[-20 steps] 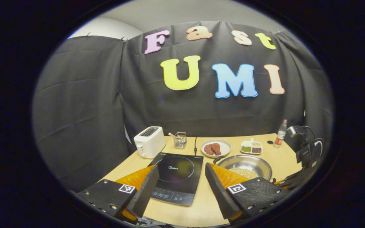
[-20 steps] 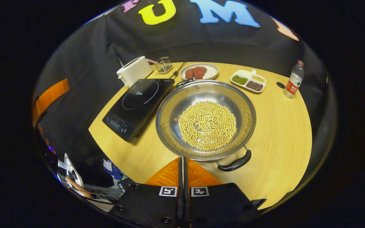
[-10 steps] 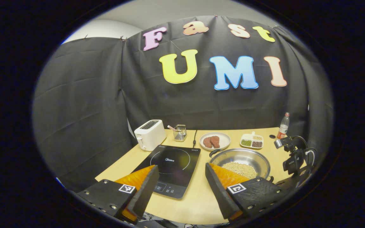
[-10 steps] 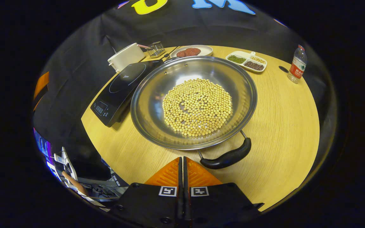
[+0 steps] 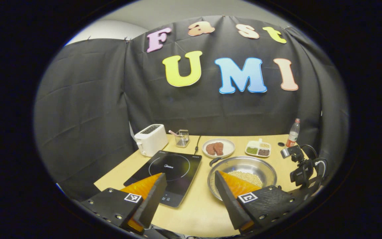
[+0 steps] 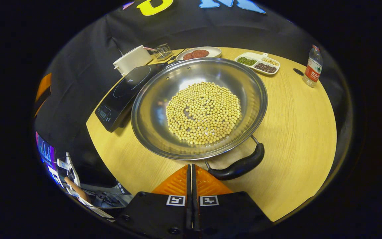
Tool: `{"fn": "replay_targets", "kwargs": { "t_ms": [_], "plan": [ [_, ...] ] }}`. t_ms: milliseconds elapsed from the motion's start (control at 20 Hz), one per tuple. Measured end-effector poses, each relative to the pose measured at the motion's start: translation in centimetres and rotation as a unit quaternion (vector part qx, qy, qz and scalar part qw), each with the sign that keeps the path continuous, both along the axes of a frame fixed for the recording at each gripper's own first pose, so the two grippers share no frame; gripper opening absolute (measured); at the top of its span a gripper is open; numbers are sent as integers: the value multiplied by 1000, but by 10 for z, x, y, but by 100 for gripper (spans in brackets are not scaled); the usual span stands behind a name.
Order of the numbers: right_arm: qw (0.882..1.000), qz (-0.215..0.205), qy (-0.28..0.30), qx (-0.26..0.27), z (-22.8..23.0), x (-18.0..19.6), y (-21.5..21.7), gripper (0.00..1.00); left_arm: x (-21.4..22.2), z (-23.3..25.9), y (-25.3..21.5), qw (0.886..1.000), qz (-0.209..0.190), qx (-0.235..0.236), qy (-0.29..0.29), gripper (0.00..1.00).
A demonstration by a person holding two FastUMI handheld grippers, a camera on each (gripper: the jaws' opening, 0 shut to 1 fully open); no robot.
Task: First push the handle of the pot to place it horizontally, then grasp the pot with both hands and set it on the induction cooktop.
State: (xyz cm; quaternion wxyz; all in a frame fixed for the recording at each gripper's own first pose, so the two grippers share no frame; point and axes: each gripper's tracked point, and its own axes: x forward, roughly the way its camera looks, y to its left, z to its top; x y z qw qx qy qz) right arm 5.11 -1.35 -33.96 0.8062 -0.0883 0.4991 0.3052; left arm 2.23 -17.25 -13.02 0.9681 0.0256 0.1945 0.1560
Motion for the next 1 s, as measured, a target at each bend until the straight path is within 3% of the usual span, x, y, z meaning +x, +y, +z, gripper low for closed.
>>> {"fn": "replay_targets", "kwargs": {
  "t_ms": [400,700,1000],
  "plan": [
    [998,-60,15,-2,3,25,-36,2,13,-8,-9,1000,-8,-18,-3,87],
    [999,-44,20,2,5,23,-32,2,11,-16,-10,1000,3,-25,4,89],
    [995,-90,33,27,11,48,-38,2,11,-11,-14,1000,1,-10,6,89]
  ]
}}
